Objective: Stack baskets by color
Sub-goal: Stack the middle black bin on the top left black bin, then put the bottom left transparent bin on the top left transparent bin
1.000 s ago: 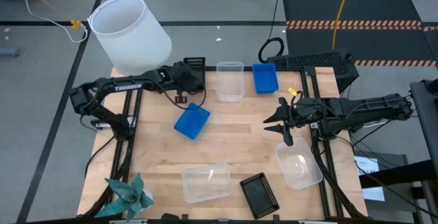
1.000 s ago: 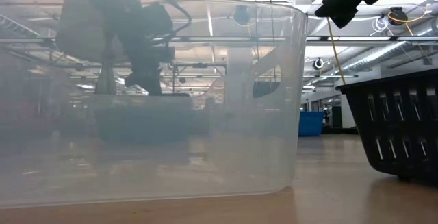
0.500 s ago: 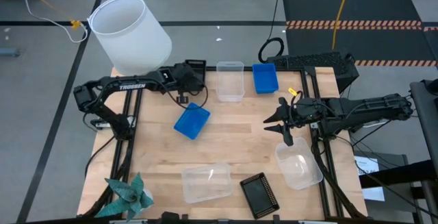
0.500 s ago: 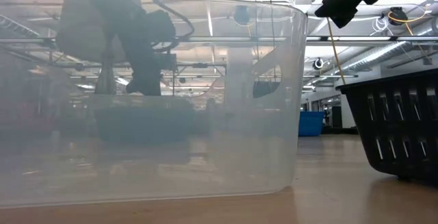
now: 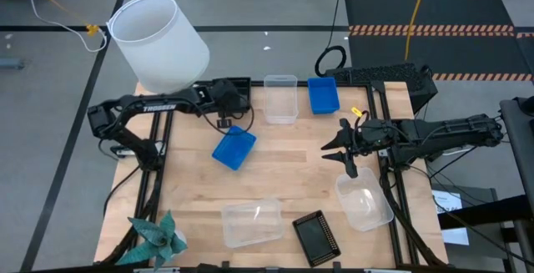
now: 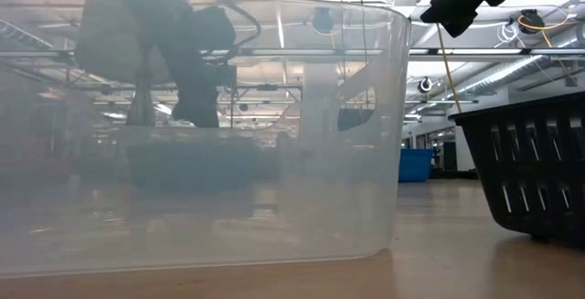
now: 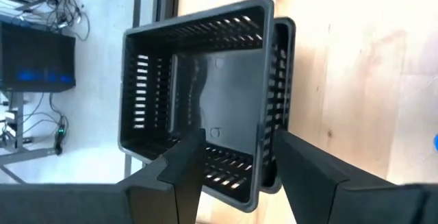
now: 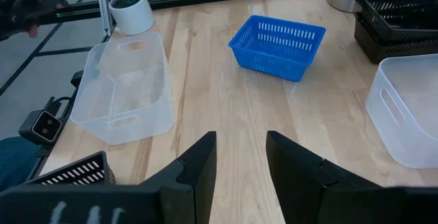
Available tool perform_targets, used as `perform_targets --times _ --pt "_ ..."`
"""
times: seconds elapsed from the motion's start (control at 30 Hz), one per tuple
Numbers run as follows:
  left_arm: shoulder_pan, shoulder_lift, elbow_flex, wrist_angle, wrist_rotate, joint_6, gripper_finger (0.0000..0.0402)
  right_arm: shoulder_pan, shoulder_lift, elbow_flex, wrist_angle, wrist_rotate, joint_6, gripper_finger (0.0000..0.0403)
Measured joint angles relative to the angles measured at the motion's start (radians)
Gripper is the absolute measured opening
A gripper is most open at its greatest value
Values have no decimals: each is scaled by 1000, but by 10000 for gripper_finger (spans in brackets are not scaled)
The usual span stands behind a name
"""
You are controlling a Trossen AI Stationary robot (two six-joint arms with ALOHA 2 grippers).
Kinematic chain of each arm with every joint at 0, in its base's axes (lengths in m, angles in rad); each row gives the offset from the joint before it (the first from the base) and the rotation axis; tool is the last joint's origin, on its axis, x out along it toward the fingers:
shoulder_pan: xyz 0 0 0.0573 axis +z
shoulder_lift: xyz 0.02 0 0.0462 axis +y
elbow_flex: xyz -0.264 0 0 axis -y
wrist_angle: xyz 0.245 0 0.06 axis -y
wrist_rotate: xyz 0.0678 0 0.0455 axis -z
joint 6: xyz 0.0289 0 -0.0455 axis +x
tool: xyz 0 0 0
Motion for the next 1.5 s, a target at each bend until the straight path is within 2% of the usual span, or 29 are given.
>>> perform_targets --times 0.17,0.3,0.57,0.73,0.97,1.1,1.23,1.5 --pt "-29 -60 0 -7 -33 -74 169 0 0 0 2 0 3 121" --pt "-80 -134 0 -16 -32 -210 153 0 0 0 25 0 29 121" --pt "-275 -260 1 -12 -31 -491 117 30 24 1 100 0 56 121" --pt "-418 -268 1 -3 -31 -521 96 72 68 5 144 -5 55 121" --pt "-644 -268 1 -2 -33 -519 93 111 142 50 143 -5 54 121" --pt "-822 -262 1 -1 -57 -503 109 113 164 57 142 -5 46 121" --pt "-992 -257 1 4 -113 -558 140 108 174 57 142 -5 42 121" --pt "-1237 -146 26 152 -128 -644 195 108 174 57 140 -5 43 121"
